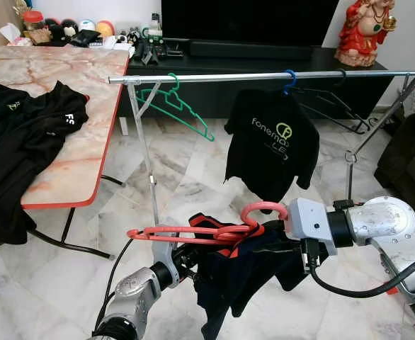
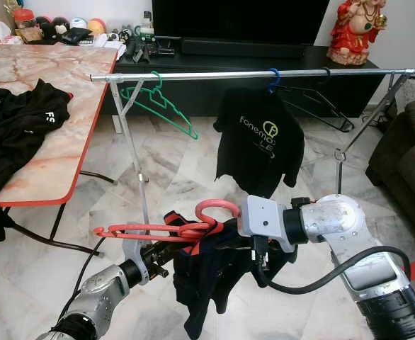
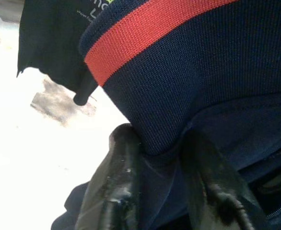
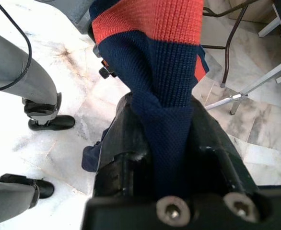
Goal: Hang hanger
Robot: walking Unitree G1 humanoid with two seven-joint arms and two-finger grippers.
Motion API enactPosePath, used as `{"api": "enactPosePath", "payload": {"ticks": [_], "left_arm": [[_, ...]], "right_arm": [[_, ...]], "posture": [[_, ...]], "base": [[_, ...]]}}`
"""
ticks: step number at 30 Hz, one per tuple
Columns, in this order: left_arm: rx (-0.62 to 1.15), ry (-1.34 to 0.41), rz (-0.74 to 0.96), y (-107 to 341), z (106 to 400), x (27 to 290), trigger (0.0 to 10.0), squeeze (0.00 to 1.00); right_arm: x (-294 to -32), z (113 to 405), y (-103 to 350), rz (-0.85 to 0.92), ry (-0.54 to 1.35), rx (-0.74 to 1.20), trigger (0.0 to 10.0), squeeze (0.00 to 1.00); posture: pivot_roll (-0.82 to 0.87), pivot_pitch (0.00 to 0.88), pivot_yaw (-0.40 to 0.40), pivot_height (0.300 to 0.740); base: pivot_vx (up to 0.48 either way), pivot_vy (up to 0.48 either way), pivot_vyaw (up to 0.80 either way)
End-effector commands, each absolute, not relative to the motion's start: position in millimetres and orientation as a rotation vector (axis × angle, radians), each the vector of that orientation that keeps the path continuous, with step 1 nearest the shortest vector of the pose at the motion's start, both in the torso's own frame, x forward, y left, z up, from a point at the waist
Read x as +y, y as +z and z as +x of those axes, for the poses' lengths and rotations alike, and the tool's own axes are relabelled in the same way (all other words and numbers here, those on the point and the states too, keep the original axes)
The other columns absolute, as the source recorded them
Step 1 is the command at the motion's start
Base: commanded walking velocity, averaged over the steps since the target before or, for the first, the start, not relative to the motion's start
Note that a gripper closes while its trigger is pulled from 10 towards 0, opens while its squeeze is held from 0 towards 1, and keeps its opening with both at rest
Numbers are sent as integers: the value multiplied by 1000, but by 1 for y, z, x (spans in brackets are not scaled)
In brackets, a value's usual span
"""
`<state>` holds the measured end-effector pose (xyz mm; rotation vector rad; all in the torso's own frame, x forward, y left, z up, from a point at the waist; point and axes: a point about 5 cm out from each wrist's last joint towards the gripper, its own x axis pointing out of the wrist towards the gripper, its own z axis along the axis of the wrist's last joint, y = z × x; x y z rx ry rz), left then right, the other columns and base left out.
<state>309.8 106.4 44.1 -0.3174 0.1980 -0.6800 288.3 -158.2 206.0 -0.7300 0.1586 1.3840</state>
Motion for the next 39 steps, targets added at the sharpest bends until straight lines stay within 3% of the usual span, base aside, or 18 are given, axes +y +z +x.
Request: {"api": "enactPosePath", "payload": {"ticks": [1, 12, 16, 26, 39], "left_arm": [[186, -688, -327, 46, 311, 104, 0, 0], [200, -629, -284, 42, 310, 117, 0, 0], [266, -525, -176, 32, 309, 129, 0, 0], [426, -259, -56, 8, 298, 165, 0, 0], [453, -215, -34, -2, 287, 173, 0, 0]], "right_arm": [[-158, 288, 215, -757, 1385, 129, 0, 0], [-160, 291, 202, -736, 1336, 165, 0, 0], [-165, 293, 197, -712, 1295, 179, 0, 0], [-184, 289, 184, -718, 1260, 264, 0, 0], [-222, 281, 173, -675, 1217, 402, 0, 0]], "posture": [[-32, 69, -95, 740], [-14, 108, -91, 740], [-15, 114, -87, 740], [-16, 126, -80, 740], [-19, 137, -83, 740]], "base": [[0, 0, 0], [0, 0, 0], [0, 0, 0], [0, 0, 0], [0, 0, 0]]}}
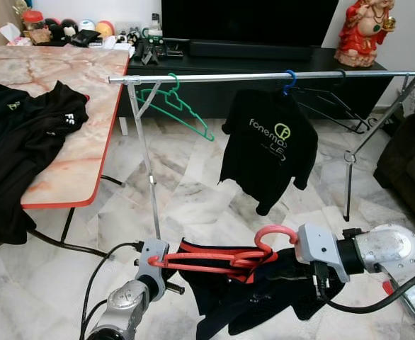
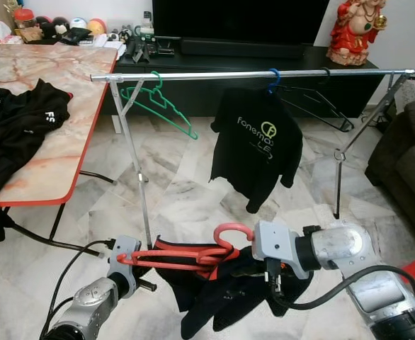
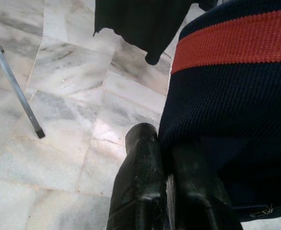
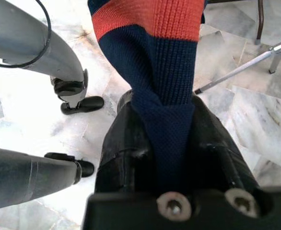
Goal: Hang hanger
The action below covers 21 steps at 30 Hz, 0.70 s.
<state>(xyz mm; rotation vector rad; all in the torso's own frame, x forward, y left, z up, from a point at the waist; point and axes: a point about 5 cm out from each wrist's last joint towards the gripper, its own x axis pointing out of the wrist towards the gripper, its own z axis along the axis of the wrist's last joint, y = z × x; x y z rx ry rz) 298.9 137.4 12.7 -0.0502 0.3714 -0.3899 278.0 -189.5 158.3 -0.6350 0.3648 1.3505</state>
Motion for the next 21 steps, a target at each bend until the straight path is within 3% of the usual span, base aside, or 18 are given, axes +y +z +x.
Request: {"api": "enactPosePath", "payload": {"ticks": [1, 14, 21], "left_arm": [[453, -211, -36, -2, 287, 173, 0, 0], [422, -197, -59, 2, 290, 177, 0, 0], [431, -208, -45, 0, 287, 178, 0, 0]], "right_arm": [[-223, 281, 173, -660, 1210, 396, 0, 0], [-252, 246, 147, -518, 1344, 576, 0, 0], [-277, 254, 135, -710, 1159, 705, 0, 0]], "posture": [[-18, 137, -83, 740], [-22, 145, -77, 740], [-28, 149, -69, 740]], "base": [[0, 0, 0], [0, 0, 0], [0, 0, 0]]}}
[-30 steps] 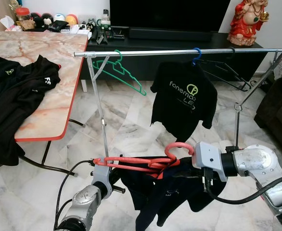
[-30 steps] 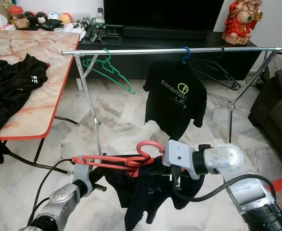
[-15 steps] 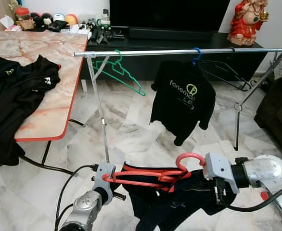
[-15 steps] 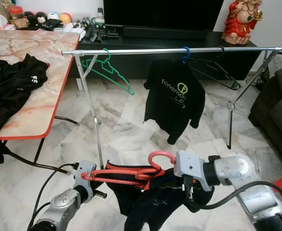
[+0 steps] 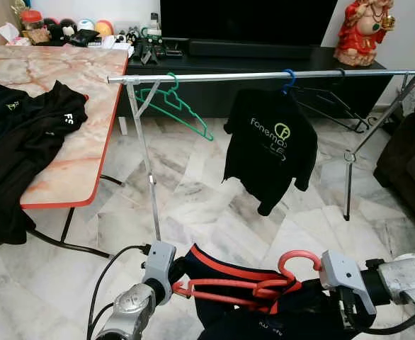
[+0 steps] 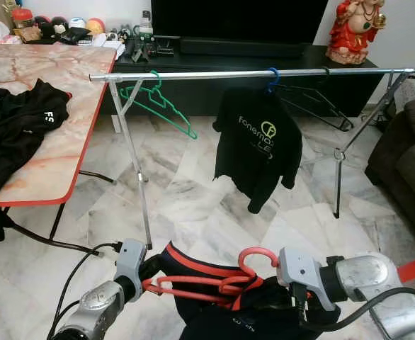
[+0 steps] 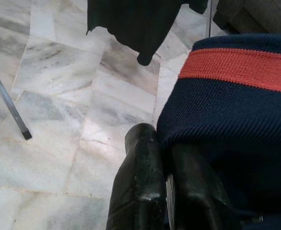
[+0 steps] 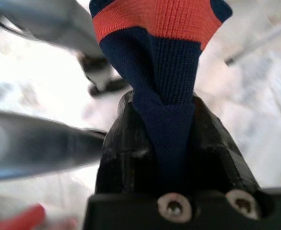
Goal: Hang hanger
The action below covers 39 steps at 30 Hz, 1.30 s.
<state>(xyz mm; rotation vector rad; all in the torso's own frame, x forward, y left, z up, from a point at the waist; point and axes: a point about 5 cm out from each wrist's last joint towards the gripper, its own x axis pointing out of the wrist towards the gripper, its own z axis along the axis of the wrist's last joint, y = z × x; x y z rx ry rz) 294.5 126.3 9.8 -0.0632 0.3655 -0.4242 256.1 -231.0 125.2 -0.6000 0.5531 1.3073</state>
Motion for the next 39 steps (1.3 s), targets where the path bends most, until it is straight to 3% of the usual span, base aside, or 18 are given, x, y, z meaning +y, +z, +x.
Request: {"api": "enactPosePath", "payload": {"ticks": [1, 9, 15, 30, 39], "left_arm": [[433, -211, -43, 0, 287, 178, 0, 0], [435, -217, -41, -1, 286, 177, 0, 0], [434, -224, -17, -1, 286, 178, 0, 0], [435, -258, 25, 2, 287, 183, 0, 0], [405, -464, 16, 11, 288, 169, 0, 0]], "right_arm": [[-278, 255, 135, -709, 1148, 700, 0, 0], [-276, 260, 136, -707, 1089, 678, 0, 0], [-286, 257, 118, -878, 1043, 813, 0, 0], [-280, 269, 107, -900, 859, 773, 0, 0], [-266, 271, 87, -940, 763, 780, 0, 0]], "posture": [[-28, 149, -69, 740], [-27, 151, -71, 740], [-21, 148, -75, 740], [-23, 150, -78, 740], [-15, 153, -76, 740]], "base": [[0, 0, 0], [0, 0, 0], [0, 0, 0], [0, 0, 0], [0, 0, 0]]}}
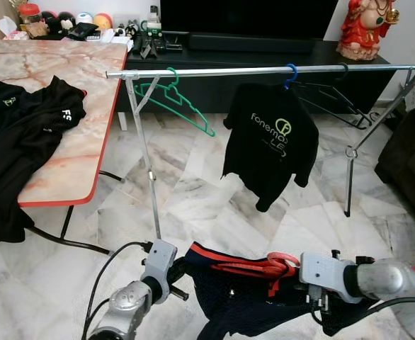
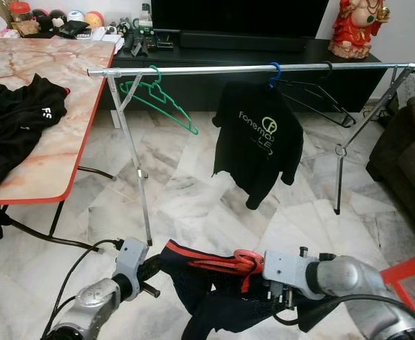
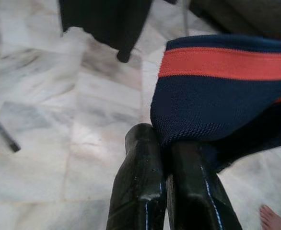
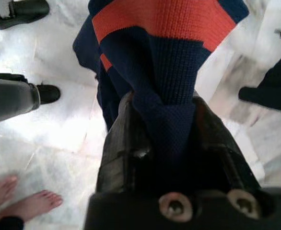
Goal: Hang hanger
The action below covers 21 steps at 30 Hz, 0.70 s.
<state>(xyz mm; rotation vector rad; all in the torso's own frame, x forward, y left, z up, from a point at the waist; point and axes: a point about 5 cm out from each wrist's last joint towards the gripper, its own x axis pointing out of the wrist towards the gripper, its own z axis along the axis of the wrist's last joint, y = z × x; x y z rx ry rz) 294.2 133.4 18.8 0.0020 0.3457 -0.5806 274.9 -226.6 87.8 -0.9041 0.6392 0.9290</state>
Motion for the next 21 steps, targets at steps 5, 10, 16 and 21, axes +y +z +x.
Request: {"api": "enactPosePath", "payload": {"ticks": [5, 10, 16, 21], "left_arm": [[356, -666, -120, 28, 288, 152, 0, 0], [360, -977, -144, 44, 272, 132, 0, 0], [331, -1163, -224, 70, 260, 115, 0, 0], [333, -1243, -184, 82, 251, 106, 10000, 0]], "right_arm": [[-241, 274, 75, -885, 767, 736, 0, 0], [-223, 283, 66, -850, 723, 702, 0, 0], [-195, 295, 70, -776, 690, 630, 0, 0], [-168, 304, 77, -713, 744, 536, 0, 0]], "posture": [[-11, 152, -74, 740], [2, 150, -71, 740], [2, 152, -67, 740], [12, 149, -66, 740]], "base": [[0, 0, 0], [0, 0, 0], [0, 0, 0], [0, 0, 0]]}}
